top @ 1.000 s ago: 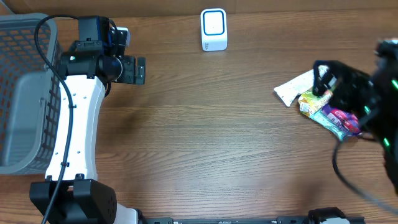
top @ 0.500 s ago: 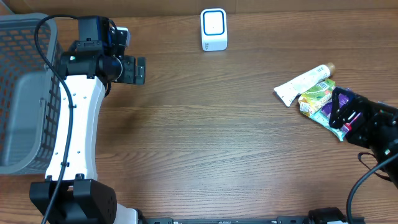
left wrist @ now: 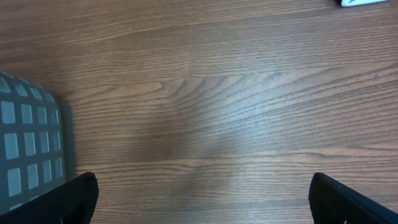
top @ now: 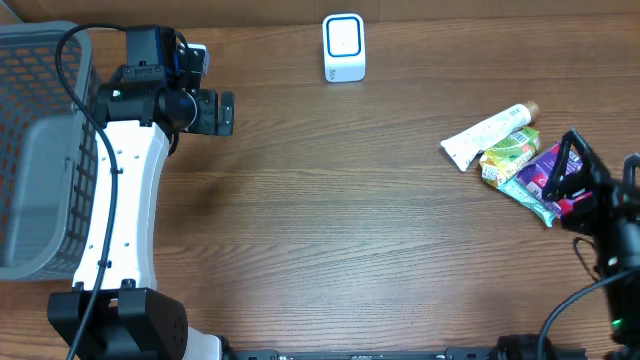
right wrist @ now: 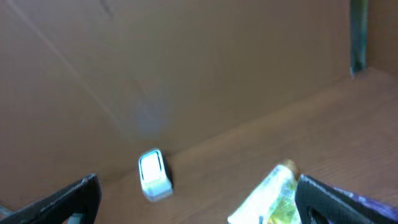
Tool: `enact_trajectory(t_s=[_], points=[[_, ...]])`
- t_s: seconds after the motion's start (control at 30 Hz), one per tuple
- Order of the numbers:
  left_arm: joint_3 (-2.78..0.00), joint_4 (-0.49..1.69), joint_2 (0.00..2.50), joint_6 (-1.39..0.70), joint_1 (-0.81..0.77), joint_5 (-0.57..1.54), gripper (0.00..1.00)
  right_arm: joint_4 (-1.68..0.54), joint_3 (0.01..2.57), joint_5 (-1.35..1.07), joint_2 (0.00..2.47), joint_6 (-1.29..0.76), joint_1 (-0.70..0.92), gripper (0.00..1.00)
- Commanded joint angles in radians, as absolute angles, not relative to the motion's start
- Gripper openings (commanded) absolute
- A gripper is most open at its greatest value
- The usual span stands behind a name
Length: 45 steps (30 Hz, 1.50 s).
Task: Scan the item barcode
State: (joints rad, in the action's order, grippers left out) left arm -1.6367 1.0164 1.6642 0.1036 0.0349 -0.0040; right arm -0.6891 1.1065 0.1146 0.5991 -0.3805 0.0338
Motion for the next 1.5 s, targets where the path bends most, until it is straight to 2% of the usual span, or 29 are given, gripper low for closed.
enact_trajectory(t_s=[0.0,0.1,0.37,0.67,0.8,1.47], points=[[-1.644,1.017,1.642,0.086,0.039,-0.003,1.0,-0.557,0.917,0.045,0.495,-0.27,0.012,1.0],[-1.644,1.017,1.642,0.086,0.039,-0.003,0.99,-0.373,0.731,-0.038,0.399,-0.168,0.003,1.0],[-1.644,1.016,1.642,0.086,0.039,-0.003,1.0,-0.069,0.297,-0.044,0.191,-0.158,0.003,1.0],[-1.644,1.016,1.642,0.086,0.039,-0.003,1.0,0.007,0.019,-0.043,0.014,-0.155,0.006,1.0],[-1.644,1.017,1.642,0.086,0.039,-0.003,0.99,-0.077,0.008,-0.046,0.002,-0.156,0.007,1.0],[-1.644,1.016,1.642,0.086,0.039,-0.003,1.0,-0.08,0.008,-0.047,0.003,-0.156,0.012,1.0]])
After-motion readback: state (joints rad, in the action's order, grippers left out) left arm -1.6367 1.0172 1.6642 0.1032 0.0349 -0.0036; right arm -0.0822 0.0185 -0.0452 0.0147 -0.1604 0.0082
